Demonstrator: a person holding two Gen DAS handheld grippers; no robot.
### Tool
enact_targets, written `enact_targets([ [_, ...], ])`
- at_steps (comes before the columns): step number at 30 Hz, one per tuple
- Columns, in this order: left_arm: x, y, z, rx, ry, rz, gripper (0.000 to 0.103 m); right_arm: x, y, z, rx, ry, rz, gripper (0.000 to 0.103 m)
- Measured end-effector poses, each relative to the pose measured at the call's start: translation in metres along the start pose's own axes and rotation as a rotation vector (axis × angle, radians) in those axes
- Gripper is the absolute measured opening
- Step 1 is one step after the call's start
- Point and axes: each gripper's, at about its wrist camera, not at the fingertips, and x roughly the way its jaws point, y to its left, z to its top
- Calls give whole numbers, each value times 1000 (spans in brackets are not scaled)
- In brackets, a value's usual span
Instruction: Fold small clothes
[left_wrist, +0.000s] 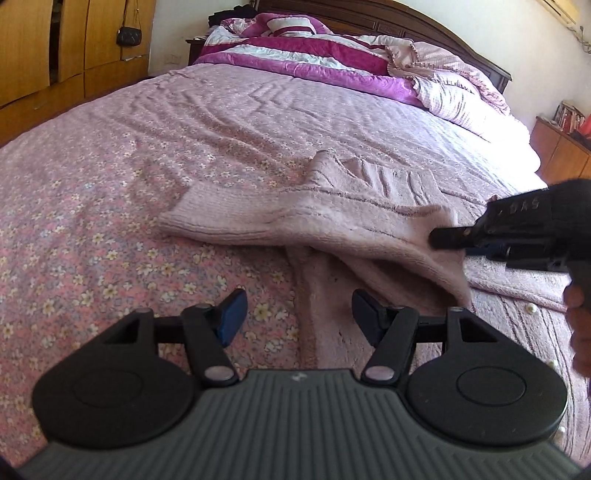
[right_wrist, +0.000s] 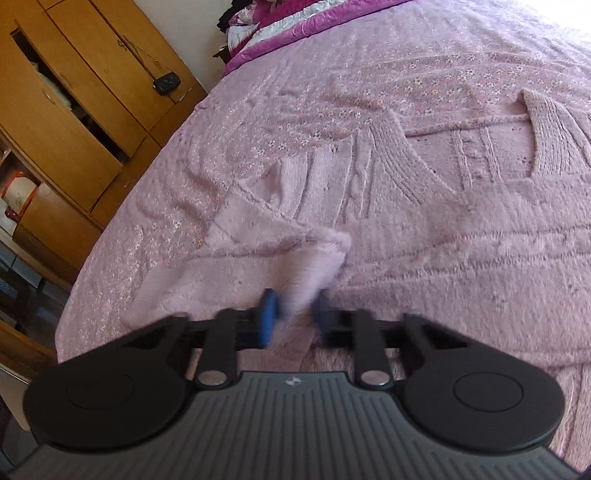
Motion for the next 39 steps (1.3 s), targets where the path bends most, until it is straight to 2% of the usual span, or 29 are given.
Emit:
enact_targets([
  [3, 2, -3, 0, 15, 4, 8, 64, -13, 6, 12, -53, -72, 3, 9],
  [7, 5, -6, -3, 42, 6, 23, 64, -34, 20, 27, -161, -183, -65, 9],
  [11, 5, -9, -4, 60, 0, 35, 64, -22, 17, 31, -213, -150, -145, 9],
  [14, 2, -7, -3, 42, 1, 32, 64, 0, 6, 22, -238, -101, -225, 9],
  [16, -1, -3, -1, 23, 6, 23, 64, 13, -4, 13, -233, -99, -244, 11],
  [17, -3, -1, 1, 14, 10, 18, 64, 17, -7, 8, -230, -120, -236, 13],
  [22, -15, 11, 9, -14, 20, 13, 64, 7, 3, 5, -239, -148, -248, 41],
  [26, -25, 17, 14, 3, 34, 29, 64, -20, 27, 0, -305, -226, -200, 52],
  [28, -29, 21, 15, 17, 43, 53, 64, -28, 42, -6, -349, -227, -154, 63],
  [30, -33, 25, 14, 21, 47, 76, 64, -30, 58, -14, -406, -213, -113, 70],
  [34, -39, 39, 11, -2, 60, 104, 64, -23, 90, -32, -524, -164, -68, 73],
  [39, -44, 55, 5, -31, 70, 134, 65, -5, 122, -56, -639, -121, -56, 77],
])
